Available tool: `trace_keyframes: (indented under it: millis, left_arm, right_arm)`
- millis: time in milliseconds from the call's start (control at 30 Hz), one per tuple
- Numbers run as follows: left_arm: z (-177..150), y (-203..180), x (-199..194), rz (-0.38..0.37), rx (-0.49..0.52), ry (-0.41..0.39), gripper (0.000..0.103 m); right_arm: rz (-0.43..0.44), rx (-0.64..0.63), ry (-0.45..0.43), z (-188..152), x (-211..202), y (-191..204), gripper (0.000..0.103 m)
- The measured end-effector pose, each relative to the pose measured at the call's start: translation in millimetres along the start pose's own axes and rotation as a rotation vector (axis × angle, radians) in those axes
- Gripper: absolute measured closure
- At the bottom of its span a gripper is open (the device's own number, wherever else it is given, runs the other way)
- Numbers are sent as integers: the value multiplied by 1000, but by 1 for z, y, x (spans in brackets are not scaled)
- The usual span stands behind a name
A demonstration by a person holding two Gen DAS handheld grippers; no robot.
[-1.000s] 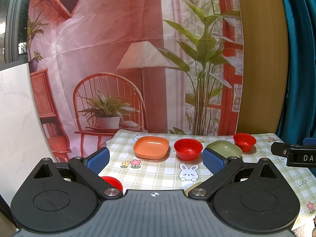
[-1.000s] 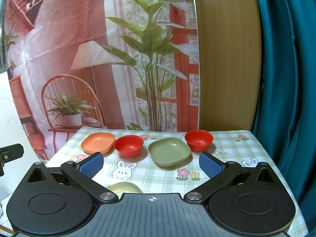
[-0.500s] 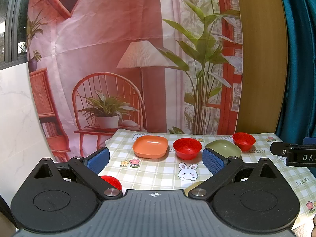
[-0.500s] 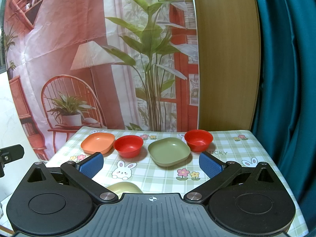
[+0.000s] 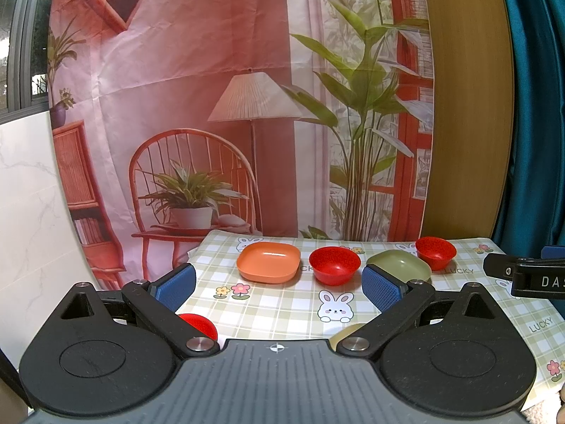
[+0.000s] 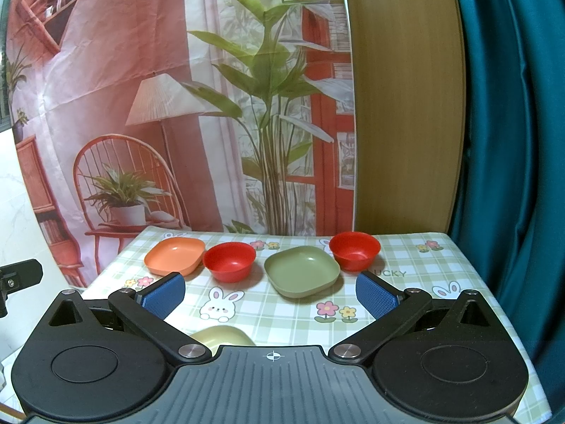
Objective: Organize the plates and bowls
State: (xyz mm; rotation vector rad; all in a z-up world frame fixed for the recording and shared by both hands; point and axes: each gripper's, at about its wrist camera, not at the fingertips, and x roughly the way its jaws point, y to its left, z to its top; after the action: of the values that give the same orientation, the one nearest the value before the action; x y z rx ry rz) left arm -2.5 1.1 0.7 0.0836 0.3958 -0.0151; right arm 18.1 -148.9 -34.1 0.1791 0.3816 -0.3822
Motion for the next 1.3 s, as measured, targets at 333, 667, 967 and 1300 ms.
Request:
trace_keyframes:
  millis: [333,667,967,1300]
  left_arm:
    - [-2,-1,1,-2,0,2,2]
    - [-6,-5,3,5,-1,15,2]
    - [-1,3,24,62,-2,32,2]
    - [18,11,65,88,11,29,2]
  right_arm:
    - [0,1,-1,0,0,0,0]
    - [0,4,7,4,1,-2,0]
    - [2,-11,-32,23,9,-16,0]
    - [34,-7,-49,43,63,-39,0]
